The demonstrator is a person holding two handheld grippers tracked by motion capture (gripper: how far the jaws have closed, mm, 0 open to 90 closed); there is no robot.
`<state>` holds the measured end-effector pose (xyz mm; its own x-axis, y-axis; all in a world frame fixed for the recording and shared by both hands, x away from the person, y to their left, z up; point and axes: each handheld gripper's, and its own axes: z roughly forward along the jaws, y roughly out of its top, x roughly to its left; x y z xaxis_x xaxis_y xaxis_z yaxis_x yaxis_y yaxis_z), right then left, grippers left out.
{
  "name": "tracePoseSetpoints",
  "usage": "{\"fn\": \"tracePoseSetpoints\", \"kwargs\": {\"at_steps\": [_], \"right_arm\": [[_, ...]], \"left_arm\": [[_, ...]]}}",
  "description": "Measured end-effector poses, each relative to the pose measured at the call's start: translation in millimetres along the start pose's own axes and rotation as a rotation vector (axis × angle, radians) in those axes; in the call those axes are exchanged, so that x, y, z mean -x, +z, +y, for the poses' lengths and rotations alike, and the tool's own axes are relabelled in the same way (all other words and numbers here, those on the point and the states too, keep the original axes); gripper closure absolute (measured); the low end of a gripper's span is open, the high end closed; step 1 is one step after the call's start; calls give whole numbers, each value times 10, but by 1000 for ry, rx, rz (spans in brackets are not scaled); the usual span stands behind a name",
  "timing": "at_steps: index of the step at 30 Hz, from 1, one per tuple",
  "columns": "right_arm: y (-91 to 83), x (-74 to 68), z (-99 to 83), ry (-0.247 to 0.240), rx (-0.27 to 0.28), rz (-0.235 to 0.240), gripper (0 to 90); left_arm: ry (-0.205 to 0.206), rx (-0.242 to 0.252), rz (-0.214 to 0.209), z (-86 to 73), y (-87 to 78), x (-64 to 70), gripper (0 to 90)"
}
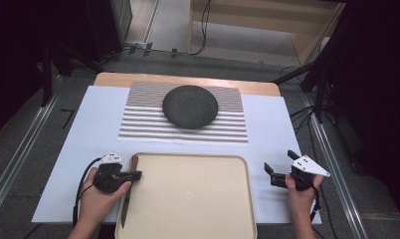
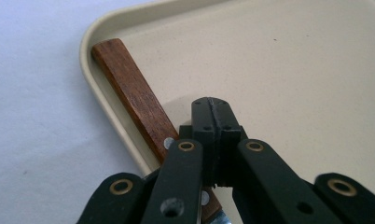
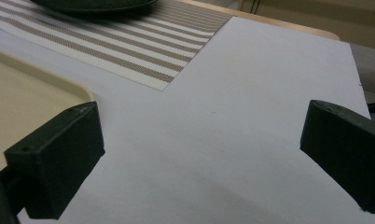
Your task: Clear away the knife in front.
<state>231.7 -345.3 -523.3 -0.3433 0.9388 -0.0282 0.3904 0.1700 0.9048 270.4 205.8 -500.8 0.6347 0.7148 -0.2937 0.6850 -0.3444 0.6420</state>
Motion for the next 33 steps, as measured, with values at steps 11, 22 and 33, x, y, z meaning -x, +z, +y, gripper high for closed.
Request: {"fn": "tracePoseSetpoints", "kwargs": {"at_steps": [11,22,33], "right_arm": [[-1,61,-4,67,3,-12,0],[-2,49,-2,63,2,-20,0],[2,49,2,46,-2,0,0]], "left_arm": [[34,11,1,-23,-2,6,900],[79,8,-9,-55,-47,34,899],[111,222,-4,-16,-368,9,568]]}}
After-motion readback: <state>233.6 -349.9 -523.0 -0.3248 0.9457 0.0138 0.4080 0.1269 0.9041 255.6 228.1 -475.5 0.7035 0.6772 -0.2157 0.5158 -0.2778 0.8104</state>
